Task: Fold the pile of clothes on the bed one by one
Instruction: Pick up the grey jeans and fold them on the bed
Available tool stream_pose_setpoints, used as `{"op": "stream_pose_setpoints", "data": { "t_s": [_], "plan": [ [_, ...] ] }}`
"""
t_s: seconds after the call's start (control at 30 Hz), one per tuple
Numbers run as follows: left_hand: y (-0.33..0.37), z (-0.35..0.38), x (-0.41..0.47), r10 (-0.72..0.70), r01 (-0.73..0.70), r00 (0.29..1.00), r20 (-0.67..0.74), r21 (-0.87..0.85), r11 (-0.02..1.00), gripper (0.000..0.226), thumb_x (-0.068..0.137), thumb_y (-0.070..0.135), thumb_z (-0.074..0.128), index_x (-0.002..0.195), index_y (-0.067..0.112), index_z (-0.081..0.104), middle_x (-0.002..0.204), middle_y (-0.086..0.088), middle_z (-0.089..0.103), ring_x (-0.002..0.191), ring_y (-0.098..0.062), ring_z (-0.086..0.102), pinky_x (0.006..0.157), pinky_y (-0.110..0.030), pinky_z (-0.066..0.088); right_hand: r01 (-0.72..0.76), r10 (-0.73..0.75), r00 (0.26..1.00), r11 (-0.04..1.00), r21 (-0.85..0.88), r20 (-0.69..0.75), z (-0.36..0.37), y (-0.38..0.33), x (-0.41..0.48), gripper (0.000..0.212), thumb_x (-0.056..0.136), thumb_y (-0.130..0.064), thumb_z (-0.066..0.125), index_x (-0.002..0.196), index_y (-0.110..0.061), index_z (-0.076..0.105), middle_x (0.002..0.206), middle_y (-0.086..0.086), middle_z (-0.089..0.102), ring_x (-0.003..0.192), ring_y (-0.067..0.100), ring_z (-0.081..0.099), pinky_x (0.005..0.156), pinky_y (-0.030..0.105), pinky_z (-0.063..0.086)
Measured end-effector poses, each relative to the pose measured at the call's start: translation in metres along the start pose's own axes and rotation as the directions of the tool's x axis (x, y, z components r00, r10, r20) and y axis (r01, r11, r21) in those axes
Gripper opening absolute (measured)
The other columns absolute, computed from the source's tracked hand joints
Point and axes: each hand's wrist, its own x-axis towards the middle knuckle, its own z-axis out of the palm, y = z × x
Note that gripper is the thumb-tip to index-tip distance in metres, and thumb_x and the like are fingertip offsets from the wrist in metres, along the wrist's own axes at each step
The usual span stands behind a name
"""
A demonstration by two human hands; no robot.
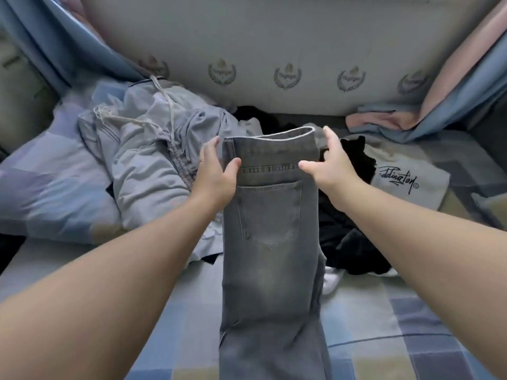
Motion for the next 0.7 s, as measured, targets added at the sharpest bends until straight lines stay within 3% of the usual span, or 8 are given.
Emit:
{"op": "stream_pose_setpoints", "data": {
  "t_s": [0.07,0.13,0.23,0.4,0.6,0.7],
  "plan": [
    [-0.036,0.025,-0.014,0.036,-0.046,0.993,0.115,0.088,0.995,0.071,0.101,0.034,0.057,0.159,0.026,0.018,0.169,-0.002,0.003,0.153,-0.016,0.013,0.124,-0.032,0.013,0.028,-0.009,0.993,0.987,-0.156,0.117,0.015,0.033,-0.006,0.092,0.094,-0.022,0.068,0.161,-0.031,0.005,0.168,-0.008,-0.004,0.152,0.01,0.005,0.117,0.03,0.019],
    [-0.073,0.041,-0.044,0.041,-0.093,0.977,0.208,0.248,0.964,0.075,0.1,0.043,0.056,0.16,0.031,0.013,0.169,0.003,-0.008,0.155,-0.016,0.003,0.125,-0.036,0.01,0.034,0.032,0.983,0.936,-0.349,0.183,0.026,0.072,-0.026,0.094,0.094,-0.037,0.066,0.16,-0.036,-0.001,0.168,-0.007,-0.015,0.155,0.017,-0.01,0.124,0.046,0.008],
    [-0.11,0.051,-0.096,-0.031,-0.115,0.943,0.331,0.411,0.904,0.075,0.099,0.053,0.049,0.159,0.04,0.006,0.167,0.01,-0.015,0.156,-0.017,-0.004,0.125,-0.043,0.01,0.014,0.149,0.958,0.83,-0.557,0.246,0.029,0.115,-0.067,0.089,0.096,-0.049,0.058,0.158,-0.043,-0.006,0.166,-0.014,-0.018,0.154,0.019,-0.013,0.124,0.054,0.003],
    [-0.137,0.069,-0.201,-0.15,-0.083,0.893,0.424,0.484,0.871,0.074,0.1,0.054,0.046,0.159,0.041,0.004,0.167,0.011,-0.017,0.155,-0.016,-0.006,0.124,-0.042,0.012,0.057,0.221,0.923,0.731,-0.68,0.314,0.012,0.167,-0.154,0.083,0.098,-0.055,0.049,0.156,-0.046,-0.011,0.165,-0.017,-0.021,0.154,0.018,-0.016,0.123,0.052,0.001],
    [-0.174,0.091,-0.378,-0.357,0.041,0.815,0.456,0.569,0.821,0.083,0.091,0.069,0.039,0.16,0.037,0.005,0.168,0.005,-0.011,0.155,-0.022,0.002,0.125,-0.037,0.012,0.014,0.334,0.868,0.725,-0.689,0.368,-0.024,0.239,-0.287,0.081,0.099,-0.054,0.048,0.157,-0.044,-0.007,0.166,-0.015,-0.015,0.155,0.018,-0.009,0.122,0.049,0.006],
    [-0.198,0.094,-0.471,-0.472,0.157,0.786,0.399,0.611,0.776,0.081,0.094,0.062,0.047,0.16,0.034,0.009,0.169,0.003,-0.007,0.155,-0.026,0.006,0.124,-0.04,0.017,-0.019,0.365,0.851,0.74,-0.673,0.377,-0.036,0.28,-0.354,0.08,0.099,-0.052,0.051,0.159,-0.041,0.0,0.168,-0.013,-0.007,0.156,0.019,-0.001,0.121,0.046,0.012]
  ]
}}
